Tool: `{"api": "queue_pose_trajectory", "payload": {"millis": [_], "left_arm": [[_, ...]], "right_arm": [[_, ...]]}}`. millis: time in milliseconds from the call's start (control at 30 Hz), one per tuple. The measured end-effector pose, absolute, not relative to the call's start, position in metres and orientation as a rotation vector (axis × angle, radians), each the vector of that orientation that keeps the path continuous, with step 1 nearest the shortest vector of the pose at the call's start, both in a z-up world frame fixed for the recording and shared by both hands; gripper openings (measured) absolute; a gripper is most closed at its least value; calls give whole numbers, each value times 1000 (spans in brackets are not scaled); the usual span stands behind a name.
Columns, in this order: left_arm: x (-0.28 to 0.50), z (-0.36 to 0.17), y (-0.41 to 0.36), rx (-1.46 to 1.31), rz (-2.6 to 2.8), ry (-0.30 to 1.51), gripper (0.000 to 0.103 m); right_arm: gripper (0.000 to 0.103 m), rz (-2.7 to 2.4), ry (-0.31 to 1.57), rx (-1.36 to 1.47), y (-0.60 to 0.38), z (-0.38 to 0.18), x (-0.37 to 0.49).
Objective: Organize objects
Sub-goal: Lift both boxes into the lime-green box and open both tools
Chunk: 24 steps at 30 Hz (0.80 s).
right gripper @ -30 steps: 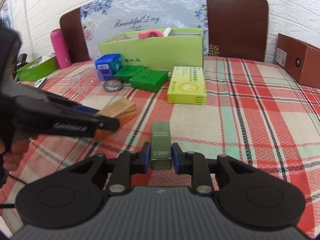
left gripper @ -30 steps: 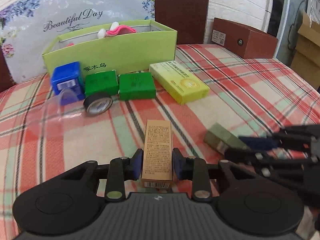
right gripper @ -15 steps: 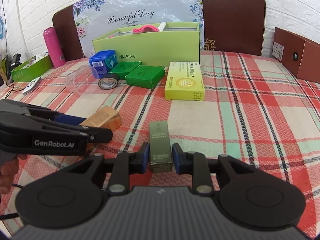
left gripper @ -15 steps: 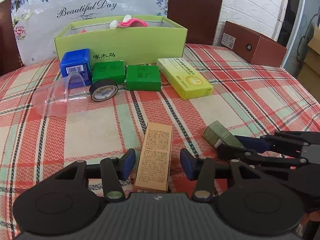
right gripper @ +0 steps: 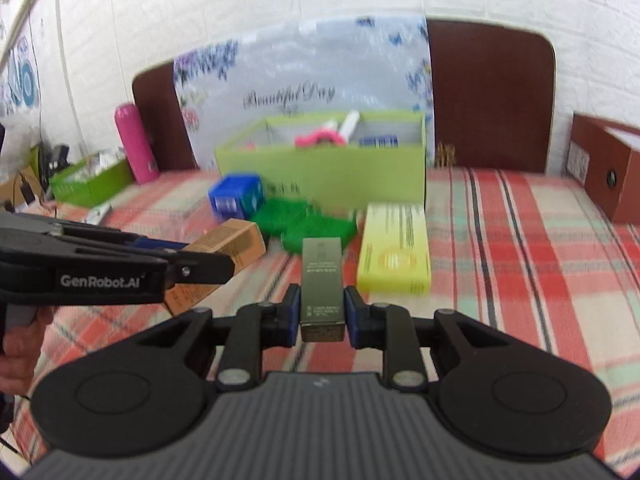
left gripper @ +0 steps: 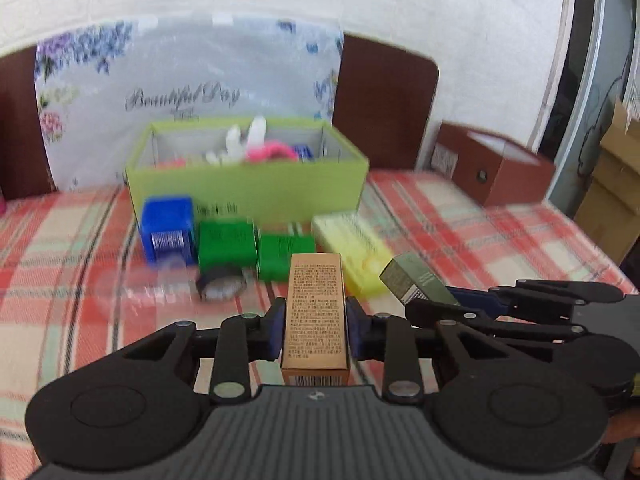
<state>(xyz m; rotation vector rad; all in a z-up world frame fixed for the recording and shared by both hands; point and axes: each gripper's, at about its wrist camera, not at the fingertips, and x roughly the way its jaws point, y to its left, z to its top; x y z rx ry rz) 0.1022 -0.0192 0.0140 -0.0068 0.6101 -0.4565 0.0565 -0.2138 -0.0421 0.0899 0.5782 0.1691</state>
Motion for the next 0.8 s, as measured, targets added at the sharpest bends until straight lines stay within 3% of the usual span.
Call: {"api": "queue_pose_trajectory", "payload": {"millis": [367,800], "left_arm": [[202,72,-17,-54,-338,531,32],[309,51,-22,-64,-250,614,32]], "right_arm": [[22,106,436,48,-222,4,158],[22,43,523,57,-243,-28,280]]}}
